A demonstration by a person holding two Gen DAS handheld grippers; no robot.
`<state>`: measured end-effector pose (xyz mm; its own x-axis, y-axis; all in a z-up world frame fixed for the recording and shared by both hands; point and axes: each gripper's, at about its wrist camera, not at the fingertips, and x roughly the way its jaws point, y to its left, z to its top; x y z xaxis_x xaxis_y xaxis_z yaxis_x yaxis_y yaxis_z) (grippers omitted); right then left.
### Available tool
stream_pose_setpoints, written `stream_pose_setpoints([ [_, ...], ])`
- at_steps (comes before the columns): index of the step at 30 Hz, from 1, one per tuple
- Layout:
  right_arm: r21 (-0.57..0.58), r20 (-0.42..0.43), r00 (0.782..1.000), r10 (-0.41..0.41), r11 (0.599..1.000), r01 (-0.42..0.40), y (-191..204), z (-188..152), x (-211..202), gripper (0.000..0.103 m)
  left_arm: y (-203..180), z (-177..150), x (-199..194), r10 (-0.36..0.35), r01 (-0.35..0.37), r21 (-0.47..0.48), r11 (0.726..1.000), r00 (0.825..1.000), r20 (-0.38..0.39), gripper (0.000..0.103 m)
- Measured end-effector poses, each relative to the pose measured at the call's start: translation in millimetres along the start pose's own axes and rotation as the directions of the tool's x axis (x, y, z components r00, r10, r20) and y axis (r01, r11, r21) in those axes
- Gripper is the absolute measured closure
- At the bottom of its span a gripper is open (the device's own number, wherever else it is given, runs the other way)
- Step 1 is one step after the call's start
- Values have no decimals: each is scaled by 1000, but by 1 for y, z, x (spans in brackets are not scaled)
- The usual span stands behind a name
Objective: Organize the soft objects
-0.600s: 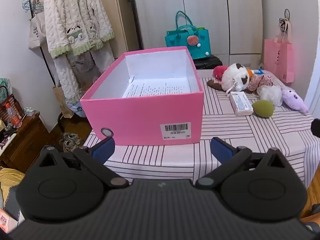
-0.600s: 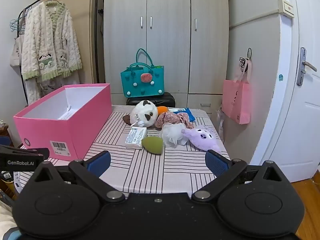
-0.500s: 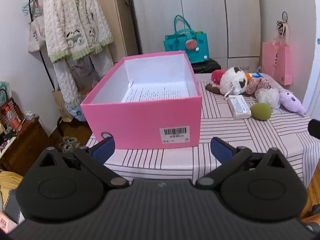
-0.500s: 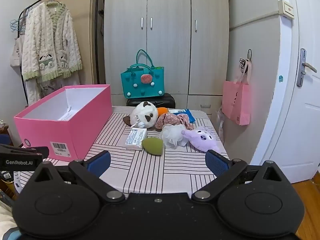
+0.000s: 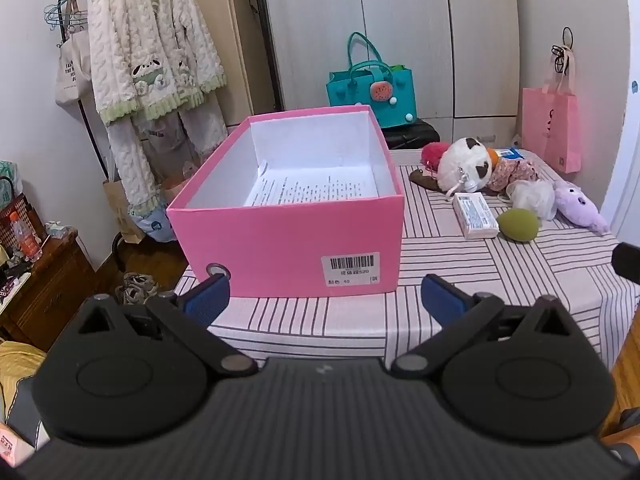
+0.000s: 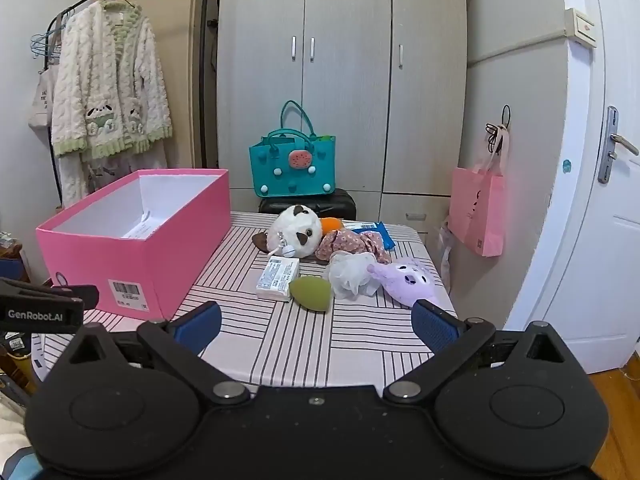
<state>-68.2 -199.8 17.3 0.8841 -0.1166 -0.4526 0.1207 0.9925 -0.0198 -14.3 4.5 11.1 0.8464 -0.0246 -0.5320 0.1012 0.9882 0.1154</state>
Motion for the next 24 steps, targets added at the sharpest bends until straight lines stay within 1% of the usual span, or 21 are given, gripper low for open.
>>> stream_pose_setpoints([
  [7,30,-24,1000,19,999,-18,-6,3,2,0,-1,-1,9,1,-1,-11,1000,1000,-26,0],
  [11,27,-30,999,9,1000,-8,-5,3,4,0,1,0,10,-3,2,-21,1000,1000,-30,0],
  [19,11,-17,1000,0,1000,1,-5,2,3,0,1,0,11,-5,4,-24,1000,999,-35,0],
  [24,38,0,1000,-14,999,14,-10,1,1,0,-1,0,12,-6,5,-27,1000,999,-40,0],
])
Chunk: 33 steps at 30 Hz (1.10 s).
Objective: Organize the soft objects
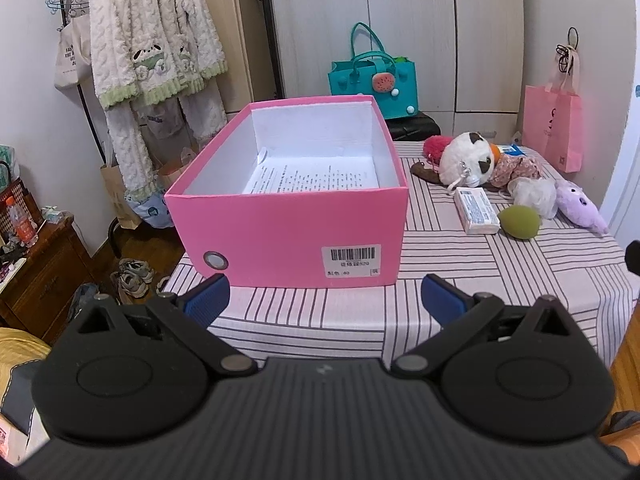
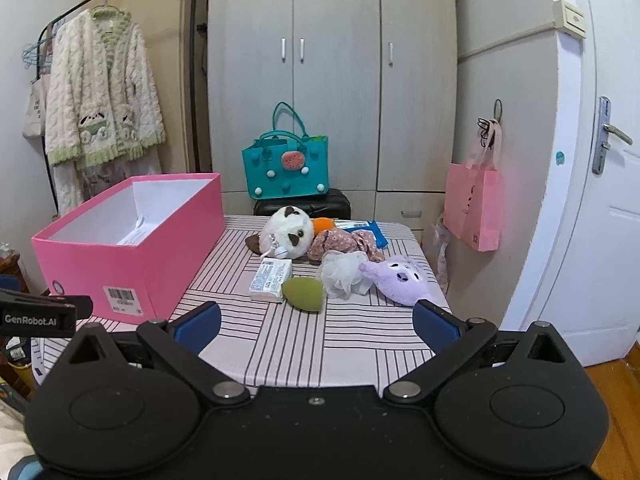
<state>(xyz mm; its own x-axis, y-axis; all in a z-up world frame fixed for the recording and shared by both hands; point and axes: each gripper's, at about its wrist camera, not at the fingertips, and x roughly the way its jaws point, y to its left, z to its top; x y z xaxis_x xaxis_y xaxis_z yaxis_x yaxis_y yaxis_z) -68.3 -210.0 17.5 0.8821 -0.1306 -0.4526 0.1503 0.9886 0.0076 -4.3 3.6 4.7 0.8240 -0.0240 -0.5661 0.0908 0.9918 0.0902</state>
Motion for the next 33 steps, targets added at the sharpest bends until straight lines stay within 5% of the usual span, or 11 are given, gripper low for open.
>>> stream_pose_setpoints([
  [33,-4,-22,999,-37,999,37,-7,-6,10,0,5,-3,17,-28,26,-38,999,998,-52,0],
])
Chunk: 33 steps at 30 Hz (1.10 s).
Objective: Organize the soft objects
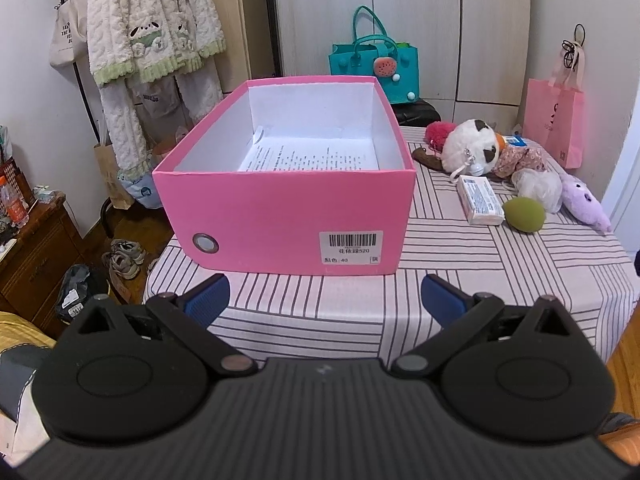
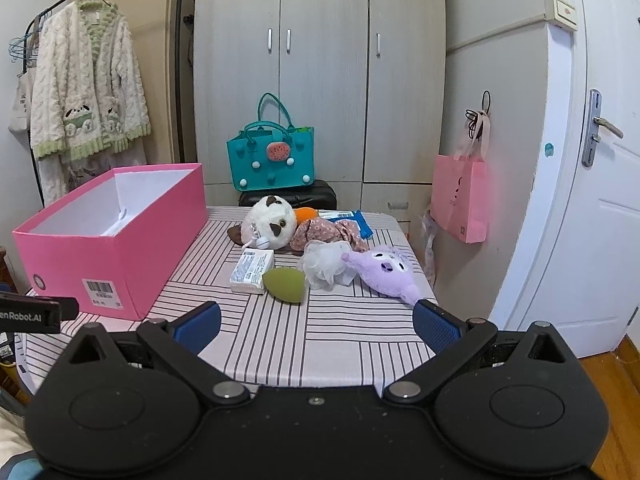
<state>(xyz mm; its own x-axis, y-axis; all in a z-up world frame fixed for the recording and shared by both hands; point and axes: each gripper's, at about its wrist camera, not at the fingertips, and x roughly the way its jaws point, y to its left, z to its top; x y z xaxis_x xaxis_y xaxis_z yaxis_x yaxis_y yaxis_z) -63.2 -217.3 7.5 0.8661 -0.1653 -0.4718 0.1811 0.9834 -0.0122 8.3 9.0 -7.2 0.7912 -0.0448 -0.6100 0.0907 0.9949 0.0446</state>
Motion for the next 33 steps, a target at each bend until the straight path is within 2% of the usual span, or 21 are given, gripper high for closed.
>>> stream_pose_setpoints([
  [6,-4,2,1000,7,1000,-7,0,-2,-2,0,1,0,-1,-2,2,5,1000,1000,-1,0],
  [14,-10,25,997,70,998,-70,-12,-3,-2,1,-1,0,-5,-13,13,18,1000,1000,1,0],
  [18,-31,75,994,74,997,-72,-24,-2,-2,1,-4,8,-17,-41,39,35,999,998,55,0],
  [22,-45,95,994,47,998,-43,-33,-6,8,1,-9,17,-24,-63,57,47,997,990,126,0],
  [27,-18,196,975,100,995,-99,-49,-14,19,1,-28,29,-21,-137,119,103,988,973,187,0],
  [30,37,172,979,109,992,-117,-56,-15,38,1,-45,34,-16,-176,148,144,978,962,208,1],
  [33,3,142,983,118,993,-119,-53,-16,57,3,-63,40,-10,-227,191,181,965,952,204,1],
])
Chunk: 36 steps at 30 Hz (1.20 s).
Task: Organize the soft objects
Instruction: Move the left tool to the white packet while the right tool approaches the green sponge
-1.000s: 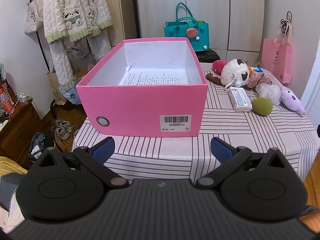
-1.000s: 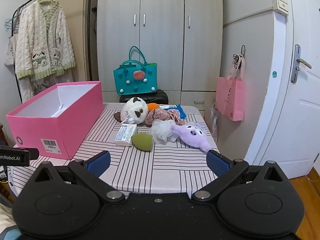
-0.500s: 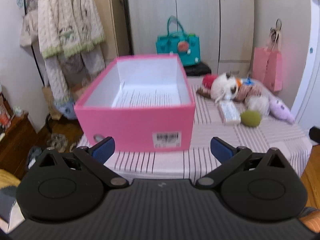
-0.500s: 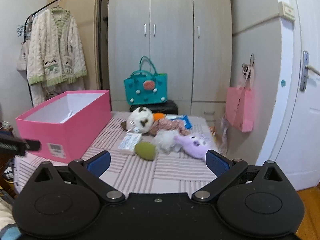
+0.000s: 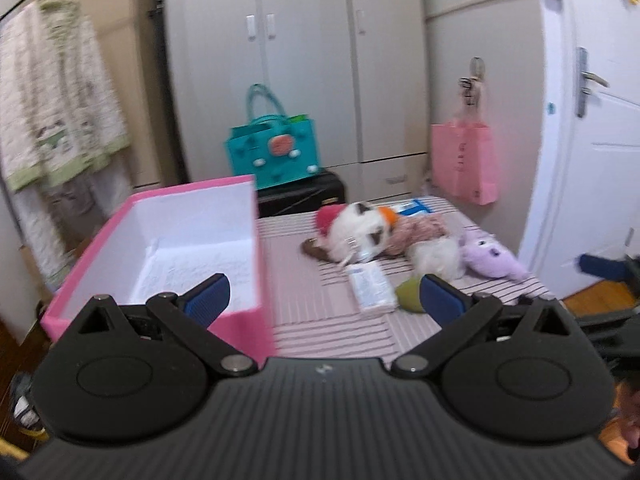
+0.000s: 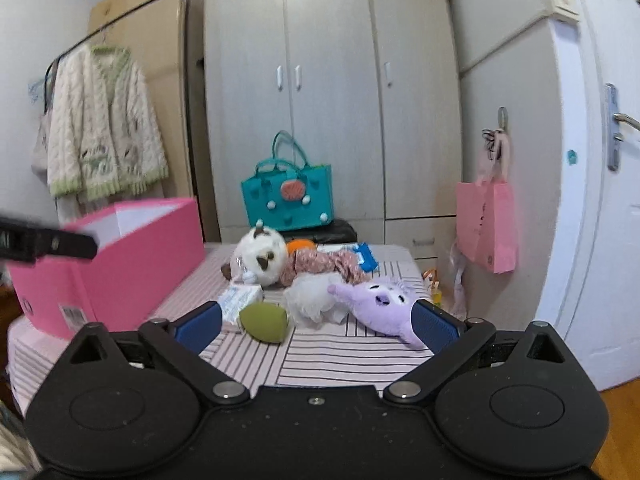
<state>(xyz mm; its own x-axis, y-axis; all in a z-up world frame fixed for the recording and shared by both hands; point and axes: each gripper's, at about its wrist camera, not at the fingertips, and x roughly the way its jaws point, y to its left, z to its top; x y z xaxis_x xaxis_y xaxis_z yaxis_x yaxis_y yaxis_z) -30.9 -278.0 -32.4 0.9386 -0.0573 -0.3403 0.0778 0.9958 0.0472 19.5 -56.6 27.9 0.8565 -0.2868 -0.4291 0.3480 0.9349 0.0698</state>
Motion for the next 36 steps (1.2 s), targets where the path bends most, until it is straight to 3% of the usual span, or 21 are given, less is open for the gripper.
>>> stream_pose_setpoints([
  [3,-69,-12,1000,3,998,-4,7,-6,17,5,-14,8,14,-55,55,27,998,998,-5,3],
  [6,-81,-46,998,47,995,-51,12,-9,33,7,-21,20,35,-129,130,11,991,989,-74,6],
  [11,-57,-118,986,121,990,-128,14,-7,62,11,-30,36,72,-182,186,10,983,970,-164,24],
  [15,-63,-169,972,163,982,-176,22,-5,84,13,-36,45,105,-175,194,55,980,954,-243,38],
  [21,7,-237,953,186,982,-190,17,-3,115,24,-35,48,162,-207,238,21,971,881,-426,41],
  [24,95,-249,944,217,975,-200,8,3,129,25,-41,47,176,-173,218,60,974,888,-427,41],
  [26,89,-254,942,219,975,-203,9,5,138,31,-43,45,186,-153,202,69,977,891,-428,41],
  [30,45,-299,930,214,977,-210,20,1,149,49,-36,41,209,-165,179,-14,984,872,-460,42],
  [32,16,-314,930,190,981,-195,24,-2,148,58,-35,38,216,-160,170,-21,985,869,-469,49],
  [35,18,-302,938,171,985,-174,22,-1,139,59,-38,35,220,-144,160,-5,987,869,-473,63],
  [36,14,-297,940,166,986,-169,20,-1,136,59,-39,33,220,-143,163,0,987,866,-479,63],
])
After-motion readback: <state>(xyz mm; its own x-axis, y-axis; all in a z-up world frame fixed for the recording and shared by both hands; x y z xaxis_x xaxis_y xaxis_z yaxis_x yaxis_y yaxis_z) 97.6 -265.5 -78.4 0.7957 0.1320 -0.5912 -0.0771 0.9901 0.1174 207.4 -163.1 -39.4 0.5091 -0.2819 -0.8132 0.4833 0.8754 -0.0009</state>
